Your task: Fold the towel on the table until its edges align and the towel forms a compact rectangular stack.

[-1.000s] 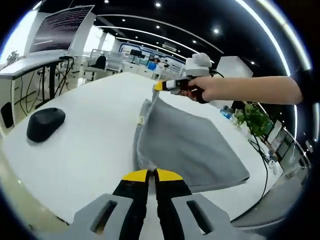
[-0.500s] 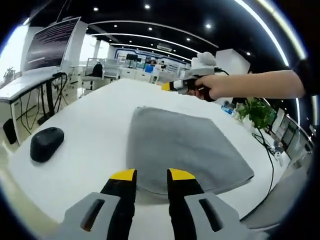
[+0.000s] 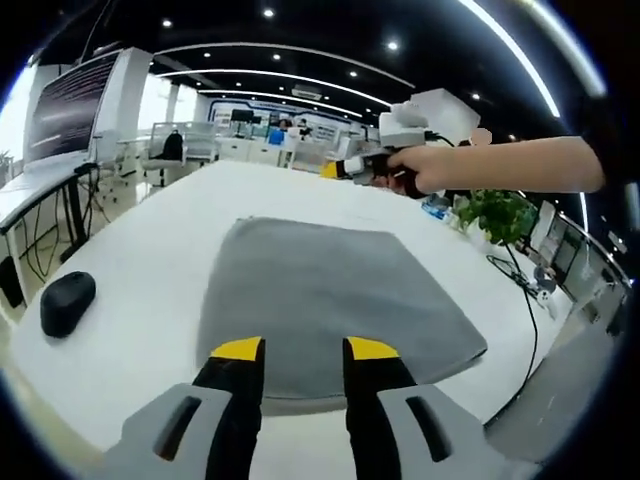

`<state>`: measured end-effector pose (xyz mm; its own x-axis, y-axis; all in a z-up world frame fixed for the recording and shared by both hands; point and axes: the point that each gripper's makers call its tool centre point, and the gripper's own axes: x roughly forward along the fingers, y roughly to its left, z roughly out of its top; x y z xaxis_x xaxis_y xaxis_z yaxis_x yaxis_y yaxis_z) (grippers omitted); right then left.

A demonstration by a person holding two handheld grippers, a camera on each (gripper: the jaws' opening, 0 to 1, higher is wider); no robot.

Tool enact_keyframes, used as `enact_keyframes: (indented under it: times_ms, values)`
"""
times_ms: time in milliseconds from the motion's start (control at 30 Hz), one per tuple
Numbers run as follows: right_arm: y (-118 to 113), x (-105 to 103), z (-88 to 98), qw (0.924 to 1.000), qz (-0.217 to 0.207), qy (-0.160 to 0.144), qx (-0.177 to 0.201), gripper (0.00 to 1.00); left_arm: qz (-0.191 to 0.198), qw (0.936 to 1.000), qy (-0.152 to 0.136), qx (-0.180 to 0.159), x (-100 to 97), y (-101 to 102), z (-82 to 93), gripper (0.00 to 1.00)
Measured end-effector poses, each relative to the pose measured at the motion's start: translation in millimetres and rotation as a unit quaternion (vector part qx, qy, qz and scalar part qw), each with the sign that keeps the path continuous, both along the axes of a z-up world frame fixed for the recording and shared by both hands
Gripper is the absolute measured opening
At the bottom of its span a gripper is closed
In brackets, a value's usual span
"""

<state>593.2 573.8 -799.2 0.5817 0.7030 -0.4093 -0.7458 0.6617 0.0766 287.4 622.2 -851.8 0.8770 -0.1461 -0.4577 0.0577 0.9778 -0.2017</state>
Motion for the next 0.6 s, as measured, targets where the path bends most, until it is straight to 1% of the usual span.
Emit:
enact_keyframes:
  times_ms: [100,400,467,533,600]
  values:
    - [-15.4,-2.7,0.4,1.0,-0.007,0.003,-0.001,0.09,-0.015,0.9999,0.0,0.004,2.5,-12.2,0.5,0.36]
    - [-71.1,3.4,-3.0,0.9995,-0.03,0.011,-0.004,0.12,-0.049,0.9988,0.0,0.003,17.1,-47.1,1.5,0.42]
    - [-83.0,5.5,-5.6,0.9991,-0.038,0.015,-0.005,0.13,-0.064,0.998,0.0,0.004,20.1,-58.1,1.3,0.45]
    - [-95.1,3.7,-8.8,0.9987,-0.046,0.024,-0.004,0.14,-0.076,0.9971,0.002,0.003,22.2,-66.7,-0.2,0.49]
    - [-108.2,-1.5,-10.0,0.9982,-0.053,0.028,-0.006,0.16,-0.096,0.9953,0.007,0.007,23.9,-79.6,-2.2,0.51]
